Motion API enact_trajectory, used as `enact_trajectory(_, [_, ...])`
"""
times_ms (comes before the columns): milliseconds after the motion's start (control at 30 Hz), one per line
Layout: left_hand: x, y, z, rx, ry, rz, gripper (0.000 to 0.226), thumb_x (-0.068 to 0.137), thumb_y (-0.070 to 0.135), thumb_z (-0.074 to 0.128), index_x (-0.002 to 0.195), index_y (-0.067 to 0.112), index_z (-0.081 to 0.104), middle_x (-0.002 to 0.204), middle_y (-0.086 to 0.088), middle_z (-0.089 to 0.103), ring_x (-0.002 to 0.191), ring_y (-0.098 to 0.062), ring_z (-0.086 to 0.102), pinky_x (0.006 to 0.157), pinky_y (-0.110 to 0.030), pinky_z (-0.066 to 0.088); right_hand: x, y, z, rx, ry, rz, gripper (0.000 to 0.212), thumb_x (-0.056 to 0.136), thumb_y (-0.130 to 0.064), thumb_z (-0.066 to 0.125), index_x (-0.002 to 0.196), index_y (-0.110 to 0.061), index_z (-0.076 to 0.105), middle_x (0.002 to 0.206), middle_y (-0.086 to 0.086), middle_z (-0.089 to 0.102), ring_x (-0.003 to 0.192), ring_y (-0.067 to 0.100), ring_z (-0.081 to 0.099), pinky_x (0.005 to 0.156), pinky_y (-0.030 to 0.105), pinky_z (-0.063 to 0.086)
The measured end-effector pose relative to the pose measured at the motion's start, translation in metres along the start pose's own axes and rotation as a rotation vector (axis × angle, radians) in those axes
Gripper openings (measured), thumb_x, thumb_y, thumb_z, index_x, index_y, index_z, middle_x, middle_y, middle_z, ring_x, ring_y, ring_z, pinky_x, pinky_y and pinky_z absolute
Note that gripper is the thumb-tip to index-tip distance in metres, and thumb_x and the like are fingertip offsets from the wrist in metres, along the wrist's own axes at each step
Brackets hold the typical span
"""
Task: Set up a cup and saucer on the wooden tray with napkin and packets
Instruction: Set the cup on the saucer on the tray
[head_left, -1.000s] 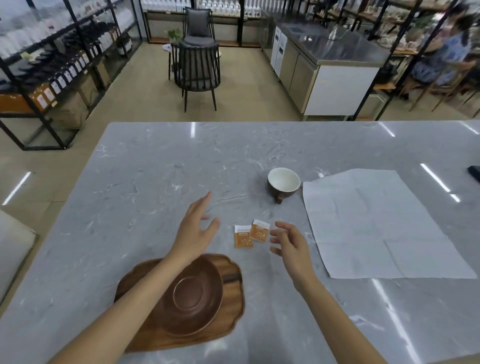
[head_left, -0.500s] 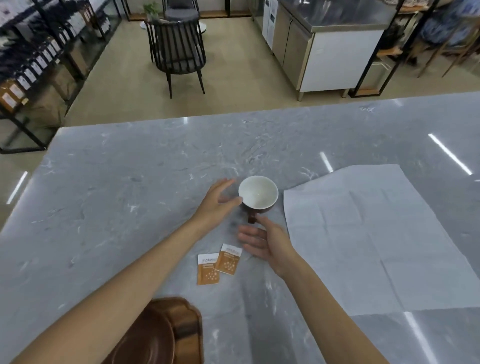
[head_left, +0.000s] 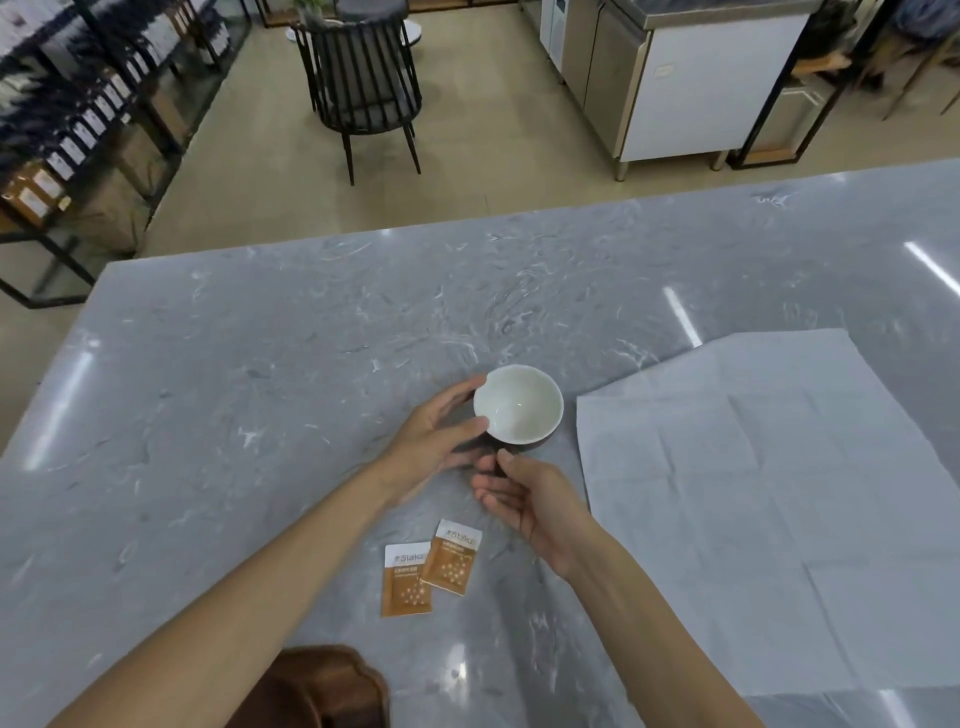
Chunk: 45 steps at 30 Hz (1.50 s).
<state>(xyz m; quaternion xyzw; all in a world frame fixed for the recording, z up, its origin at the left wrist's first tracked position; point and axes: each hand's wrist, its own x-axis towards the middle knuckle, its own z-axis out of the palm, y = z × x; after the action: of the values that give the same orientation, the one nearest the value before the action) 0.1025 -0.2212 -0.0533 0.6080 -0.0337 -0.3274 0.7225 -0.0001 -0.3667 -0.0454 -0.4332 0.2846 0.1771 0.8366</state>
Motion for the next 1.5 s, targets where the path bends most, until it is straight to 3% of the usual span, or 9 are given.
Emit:
enact_trajectory(433, [-0.024, -0.002, -0.001, -0.096, 0.029, 0.052, 0.048, 0.09, 0.004, 0.072, 0.132, 0.026, 0.065, 0.147, 0.007, 0.054, 0.125, -0.015, 0.063, 0.099, -0.047, 0.056, -0.017, 0.006, 0.001, -0.039, -0.109, -0.05, 0.027, 0.106, -0.017, 0.054, 0.097, -0.003, 0.075, 0.088, 0.013, 0.075, 0.081, 0.016, 0.073, 0.074, 0.019, 0.06])
enact_trajectory(533, [-0.038, 0.002, -0.002, -0.105, 0.045, 0.07, 0.048, 0.09, 0.003, 0.072, 0.131, 0.026, 0.065, 0.146, 0.009, 0.054, 0.122, -0.013, 0.065, 0.095, -0.041, 0.059, -0.024, 0.009, 0.008, -0.051, -0.134, -0.039, 0.026, 0.106, -0.017, 0.054, 0.098, -0.003, 0.075, 0.088, 0.013, 0.074, 0.08, 0.016, 0.073, 0.075, 0.019, 0.06])
enact_trajectory(700, [-0.064, 0.007, -0.008, -0.136, 0.077, 0.108, 0.047, 0.09, 0.002, 0.072, 0.131, 0.024, 0.066, 0.144, 0.009, 0.056, 0.125, -0.017, 0.063, 0.094, -0.039, 0.059, -0.038, 0.014, 0.024, -0.068, -0.15, -0.013, 0.025, 0.105, -0.015, 0.055, 0.096, -0.001, 0.075, 0.086, 0.014, 0.075, 0.076, 0.016, 0.075, 0.072, 0.02, 0.062])
enact_trajectory(1100, [-0.156, 0.001, -0.044, -0.159, 0.163, 0.168, 0.049, 0.086, 0.006, 0.076, 0.128, 0.029, 0.068, 0.144, 0.011, 0.056, 0.126, -0.014, 0.063, 0.091, -0.036, 0.06, -0.082, 0.057, 0.075, -0.157, -0.239, 0.029, 0.023, 0.105, -0.014, 0.054, 0.106, 0.004, 0.069, 0.084, 0.012, 0.075, 0.075, 0.015, 0.074, 0.074, 0.019, 0.062])
enact_trajectory(1367, [-0.234, -0.016, -0.062, -0.201, 0.259, 0.212, 0.048, 0.087, 0.004, 0.075, 0.129, 0.026, 0.068, 0.149, 0.007, 0.052, 0.123, -0.017, 0.065, 0.095, -0.042, 0.059, -0.116, 0.104, 0.107, -0.238, -0.26, 0.066, 0.021, 0.102, -0.015, 0.06, 0.097, -0.003, 0.076, 0.087, 0.014, 0.076, 0.076, 0.015, 0.074, 0.07, 0.018, 0.061])
enact_trajectory(1500, [-0.271, -0.023, -0.071, -0.213, 0.29, 0.225, 0.047, 0.088, 0.004, 0.073, 0.127, 0.029, 0.068, 0.15, 0.007, 0.049, 0.127, -0.019, 0.062, 0.094, -0.041, 0.059, -0.134, 0.127, 0.123, -0.261, -0.301, 0.075, 0.021, 0.092, -0.021, 0.068, 0.097, -0.003, 0.078, 0.085, 0.013, 0.076, 0.074, 0.013, 0.074, 0.07, 0.017, 0.061])
